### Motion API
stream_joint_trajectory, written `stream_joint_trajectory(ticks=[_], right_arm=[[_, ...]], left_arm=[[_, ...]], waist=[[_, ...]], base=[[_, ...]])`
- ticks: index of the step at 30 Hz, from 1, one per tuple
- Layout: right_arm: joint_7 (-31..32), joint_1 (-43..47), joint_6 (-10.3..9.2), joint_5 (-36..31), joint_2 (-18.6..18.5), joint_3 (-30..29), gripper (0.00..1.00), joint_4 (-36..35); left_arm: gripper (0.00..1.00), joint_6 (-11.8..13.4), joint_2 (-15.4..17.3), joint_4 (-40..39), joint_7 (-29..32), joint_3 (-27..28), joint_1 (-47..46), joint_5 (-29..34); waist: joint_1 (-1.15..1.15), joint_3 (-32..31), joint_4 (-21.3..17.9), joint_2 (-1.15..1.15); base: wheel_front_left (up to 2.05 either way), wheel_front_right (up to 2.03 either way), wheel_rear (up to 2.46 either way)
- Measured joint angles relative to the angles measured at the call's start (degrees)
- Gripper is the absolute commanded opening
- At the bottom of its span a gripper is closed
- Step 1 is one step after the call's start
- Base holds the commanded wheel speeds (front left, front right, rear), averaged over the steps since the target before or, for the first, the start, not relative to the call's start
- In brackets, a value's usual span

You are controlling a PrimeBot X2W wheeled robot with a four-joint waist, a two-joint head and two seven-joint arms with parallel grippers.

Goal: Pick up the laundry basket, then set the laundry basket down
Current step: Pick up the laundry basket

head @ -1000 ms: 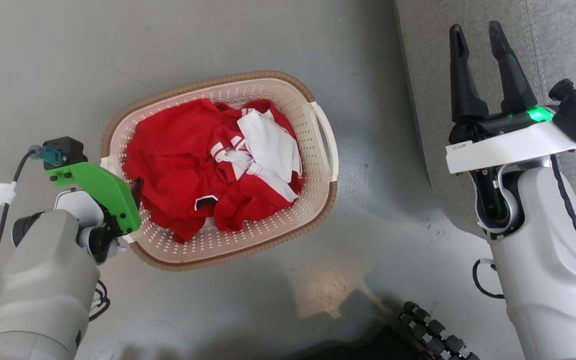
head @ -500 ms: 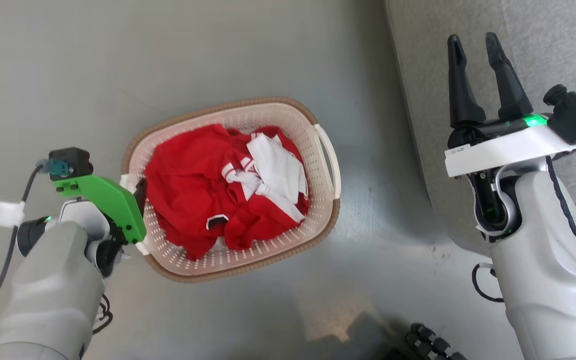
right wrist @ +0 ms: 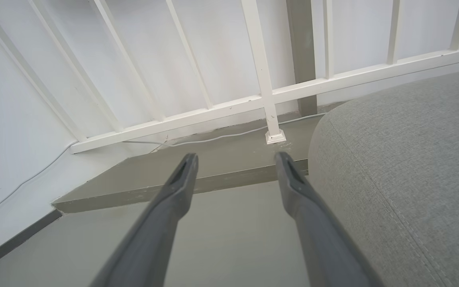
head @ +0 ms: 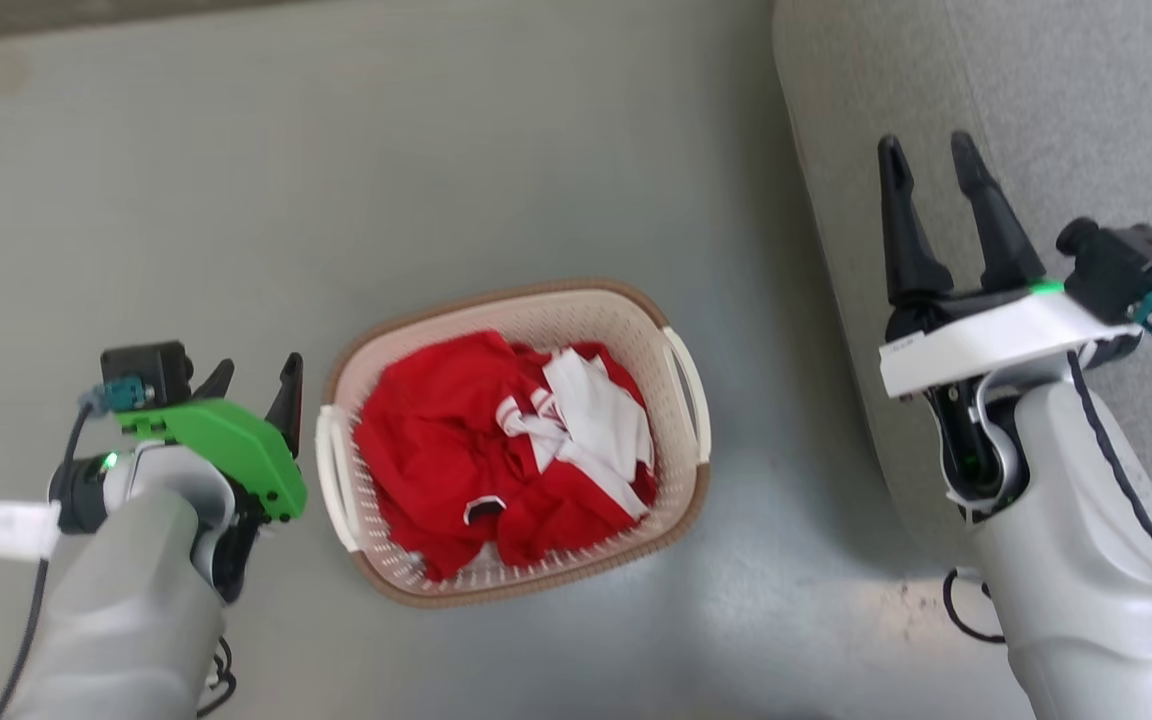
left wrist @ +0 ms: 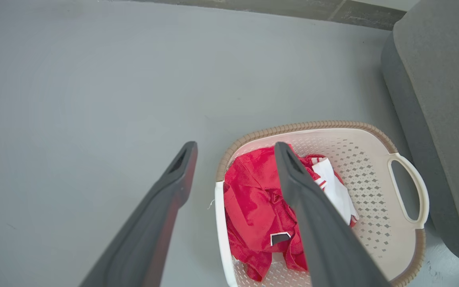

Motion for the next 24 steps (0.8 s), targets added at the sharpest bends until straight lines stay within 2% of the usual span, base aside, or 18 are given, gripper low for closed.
stream_joint_trajectory(ticks=[4,16,24], right_arm=[[0.0,1.5,0.00,0.0,-0.1,-0.4,1.00,0.7],[0.0,6.4,0.00,0.0,-0.3,-1.3,1.00,2.1],[0.0,9.7,0.00,0.0,-0.8,-2.2,1.00,2.2]], left_arm=[[1.00,0.0,0.0,-1.0,-3.6,0.1,2.0,-0.1],[1.00,0.0,1.4,-4.5,-3.7,2.1,7.6,-0.1],[1.00,0.3,1.6,-14.2,-3.7,7.9,9.4,1.5]], waist=[[0.00,-3.0,1.1,0.00],[0.00,-12.4,4.2,0.00],[0.00,-18.0,6.0,0.00]], base=[[0.00,0.00,0.00],[0.00,0.00,0.00],[0.00,0.00,0.00]])
